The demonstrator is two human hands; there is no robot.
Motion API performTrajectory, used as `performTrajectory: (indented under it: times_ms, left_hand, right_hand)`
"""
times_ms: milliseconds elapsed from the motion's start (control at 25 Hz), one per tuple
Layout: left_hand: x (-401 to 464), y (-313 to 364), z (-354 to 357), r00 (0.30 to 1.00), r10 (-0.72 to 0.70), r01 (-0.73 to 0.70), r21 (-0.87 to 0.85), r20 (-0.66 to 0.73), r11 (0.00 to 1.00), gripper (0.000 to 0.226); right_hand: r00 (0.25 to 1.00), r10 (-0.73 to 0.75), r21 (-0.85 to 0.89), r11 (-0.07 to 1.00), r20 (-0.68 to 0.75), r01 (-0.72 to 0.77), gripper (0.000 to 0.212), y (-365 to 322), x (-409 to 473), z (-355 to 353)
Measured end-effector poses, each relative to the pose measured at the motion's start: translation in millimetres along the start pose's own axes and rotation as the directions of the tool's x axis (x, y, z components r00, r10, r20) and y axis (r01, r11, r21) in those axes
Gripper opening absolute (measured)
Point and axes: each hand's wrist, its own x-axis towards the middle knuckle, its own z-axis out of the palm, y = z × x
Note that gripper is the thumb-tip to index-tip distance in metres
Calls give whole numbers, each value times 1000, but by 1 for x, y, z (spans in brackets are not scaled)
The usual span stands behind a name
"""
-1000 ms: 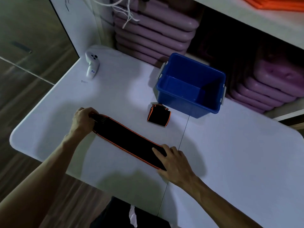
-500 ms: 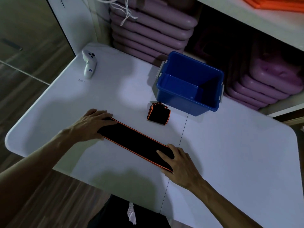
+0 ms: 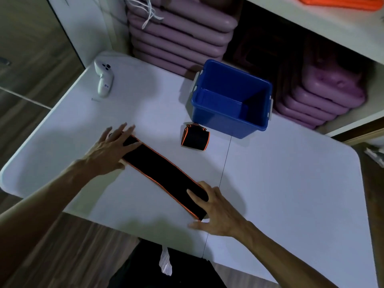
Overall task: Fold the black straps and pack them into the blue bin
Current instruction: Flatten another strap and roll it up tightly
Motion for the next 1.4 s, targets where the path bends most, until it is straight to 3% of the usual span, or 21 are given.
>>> performTrajectory:
  times_ms: [80,240,360,560,720,840,1160,1280,1400]
  left_hand:
    - [-18,41,-1,994,-10,6,-36,-105,999,92]
    - [-72,166,27,938,-35,-42,-215,-345,976,41]
    - [-91,240,54,935,-114,21,-269,-335,963,41]
    - [-78,295,73,900,-300,234,-231,-315,944,45]
    - [-68,306,70,853,-356,327,-142,-381,934,33]
    - [-63,315,71,832,-390,381,-105,-394,919,24]
    - [-59,314,63,794,-500,417,-287,-346,862,11]
    - [-55,307,50,737,-627,455,-502,-252,736,24]
    - [-46,288,40,678,-714,484,-626,-174,612,21]
  right_hand:
    - [996,-67,99,993,59,61,97,-9,-4,0]
    - [974,-220,198,959,58,204,82,11,-6,-12]
    - [921,-388,2,922,39,388,68,33,-1,-12]
    - [800,-599,-283,771,-21,570,55,47,13,-9]
    - [693,-721,-524,599,-24,605,54,60,20,-12]
    - [621,-781,-548,551,-71,630,49,63,20,-4]
    - [571,-789,-389,611,-229,689,28,65,19,-3]
    - [590,-760,-345,649,-272,678,22,56,27,-9]
    - [658,-674,-286,739,-336,610,22,41,41,-18]
